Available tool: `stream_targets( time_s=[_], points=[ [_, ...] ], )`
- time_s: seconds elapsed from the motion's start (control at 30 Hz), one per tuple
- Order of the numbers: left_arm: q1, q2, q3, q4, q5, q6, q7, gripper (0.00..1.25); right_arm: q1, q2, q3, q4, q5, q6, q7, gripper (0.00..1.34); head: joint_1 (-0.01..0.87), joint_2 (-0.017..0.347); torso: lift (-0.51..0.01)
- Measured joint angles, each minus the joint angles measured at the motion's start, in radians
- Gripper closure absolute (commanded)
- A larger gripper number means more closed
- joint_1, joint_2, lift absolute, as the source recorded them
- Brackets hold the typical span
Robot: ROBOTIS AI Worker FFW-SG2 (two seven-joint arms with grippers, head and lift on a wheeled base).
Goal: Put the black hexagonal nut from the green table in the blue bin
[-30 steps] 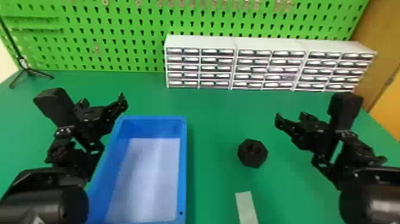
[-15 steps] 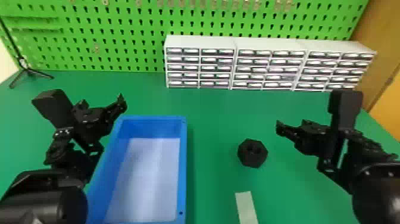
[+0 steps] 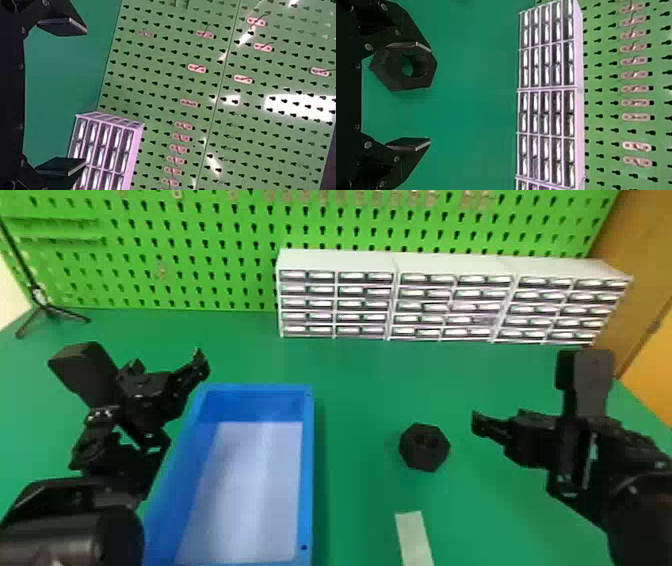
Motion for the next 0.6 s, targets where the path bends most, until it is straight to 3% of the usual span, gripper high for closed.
stream_targets(
  time_s=[0.23, 0.6],
  points=[
    [0.000, 0.000, 0.000, -0.001, 0.000, 0.000, 0.000, 0.13, -0.009, -0.003, 0.006, -0.047, 0.042, 0.127, -0.019, 0.46, 0.692, 0.008, -0.097],
    [0.000, 0.000, 0.000, -0.001, -0.001, 0.000, 0.000, 0.13, -0.055, -0.030, 0.032, -0.073, 0.041, 0.304, -0.019, 0.46, 0.692, 0.008, -0.097]
  ],
)
